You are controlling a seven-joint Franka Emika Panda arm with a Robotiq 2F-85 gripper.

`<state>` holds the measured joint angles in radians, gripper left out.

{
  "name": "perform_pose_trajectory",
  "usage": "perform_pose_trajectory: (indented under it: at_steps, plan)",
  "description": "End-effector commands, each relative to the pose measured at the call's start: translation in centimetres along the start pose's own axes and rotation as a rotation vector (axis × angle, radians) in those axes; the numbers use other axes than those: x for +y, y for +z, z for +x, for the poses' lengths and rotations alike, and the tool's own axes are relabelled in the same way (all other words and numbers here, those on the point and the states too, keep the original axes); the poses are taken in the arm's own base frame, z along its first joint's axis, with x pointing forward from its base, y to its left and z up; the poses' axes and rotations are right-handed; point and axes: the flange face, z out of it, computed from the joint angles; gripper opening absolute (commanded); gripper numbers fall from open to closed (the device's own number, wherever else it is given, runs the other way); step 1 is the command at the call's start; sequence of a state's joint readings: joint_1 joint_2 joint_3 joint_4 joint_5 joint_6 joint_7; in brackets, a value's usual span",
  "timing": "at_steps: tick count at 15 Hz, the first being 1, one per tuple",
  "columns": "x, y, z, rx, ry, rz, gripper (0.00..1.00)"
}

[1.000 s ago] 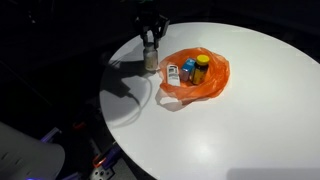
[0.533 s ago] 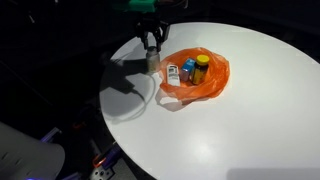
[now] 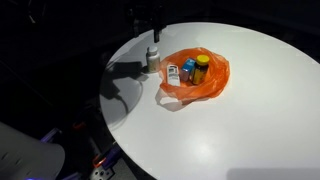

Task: Pick up the white medicine bottle from the orange plastic and put it on the table

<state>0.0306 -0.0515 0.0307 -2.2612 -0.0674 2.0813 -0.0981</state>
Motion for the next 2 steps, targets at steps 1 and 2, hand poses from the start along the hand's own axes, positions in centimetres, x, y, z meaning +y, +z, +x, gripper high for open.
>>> perform_pose_trajectory:
  at_steps: [1,2]
  plan:
    - [0.02,-0.41,-0.23,0.001,0.01,-0.001,1.0]
    - [0.04,-0.61,-0.41,0.004,0.016,-0.001,1.0]
